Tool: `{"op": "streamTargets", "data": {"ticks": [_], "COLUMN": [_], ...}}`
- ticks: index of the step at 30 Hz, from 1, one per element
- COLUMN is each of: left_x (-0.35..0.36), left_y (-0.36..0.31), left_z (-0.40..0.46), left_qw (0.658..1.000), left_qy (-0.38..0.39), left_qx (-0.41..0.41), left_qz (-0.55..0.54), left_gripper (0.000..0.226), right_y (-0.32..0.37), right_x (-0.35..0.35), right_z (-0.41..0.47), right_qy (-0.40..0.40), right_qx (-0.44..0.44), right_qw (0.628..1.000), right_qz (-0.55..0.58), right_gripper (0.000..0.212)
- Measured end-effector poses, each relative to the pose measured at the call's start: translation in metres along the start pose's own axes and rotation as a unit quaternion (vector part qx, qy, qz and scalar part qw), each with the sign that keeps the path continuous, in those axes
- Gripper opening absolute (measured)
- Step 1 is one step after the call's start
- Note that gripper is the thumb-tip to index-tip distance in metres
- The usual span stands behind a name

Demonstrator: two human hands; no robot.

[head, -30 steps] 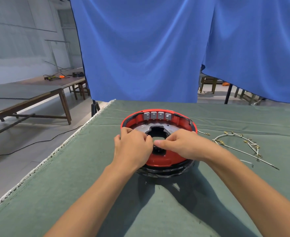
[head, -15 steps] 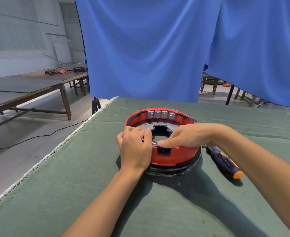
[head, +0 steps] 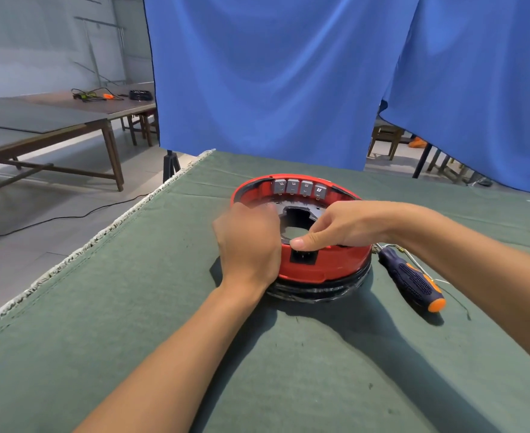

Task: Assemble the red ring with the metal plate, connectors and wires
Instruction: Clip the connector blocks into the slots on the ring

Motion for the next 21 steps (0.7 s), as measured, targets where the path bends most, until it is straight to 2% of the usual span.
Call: {"op": "streamTargets", "data": {"ticks": [6, 8, 12, 14, 16, 19, 21], "left_x": [-0.001, -0.001, -0.001, -0.002, -0.004, -0.007, -0.007], "left_y": [0.001, 0.001, 0.001, 0.001, 0.002, 0.001, -0.001], "left_z": [-0.001, -0.001, 0.000, 0.000, -0.002, -0.002, -0.002], "left_qw": [1.000, 1.000, 1.000, 1.000, 1.000, 0.999, 1.000], "left_qy": [0.000, -0.006, -0.007, -0.008, -0.011, -0.013, -0.009], "left_qx": [0.008, 0.009, 0.000, 0.007, 0.009, 0.010, 0.013], "left_qz": [0.001, -0.003, -0.006, -0.012, -0.025, -0.029, -0.021], "left_gripper": [0.044, 0.044, 0.041, 0.040, 0.041, 0.041, 0.039], "right_y": [-0.005, -0.005, -0.008, -0.013, -0.020, -0.039, -0.052], "right_x": [-0.001, -0.003, -0.004, 0.002, 0.007, 0.007, 0.005], "right_z": [-0.006, -0.007, -0.009, -0.013, -0.022, -0.038, -0.048], "right_qy": [0.019, 0.003, -0.072, -0.135, -0.219, -0.322, -0.345], "right_qx": [-0.044, -0.047, -0.041, -0.076, -0.142, -0.184, -0.189], "right_qw": [0.998, 0.998, 0.995, 0.981, 0.953, 0.920, 0.913], "right_qz": [0.035, 0.046, 0.063, 0.114, 0.155, 0.125, 0.108], "right_gripper": [0.053, 0.044, 0.058, 0.049, 0.043, 0.026, 0.011]}}
Point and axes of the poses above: each hand's wrist, its own z-axis towards the middle knuckle, its own x-axis out of the palm, y = z × x, the point moved 5 cm from there along z, towards the middle knuckle, and after that the axes turned 12 degrees about z, right-handed, at the moved point
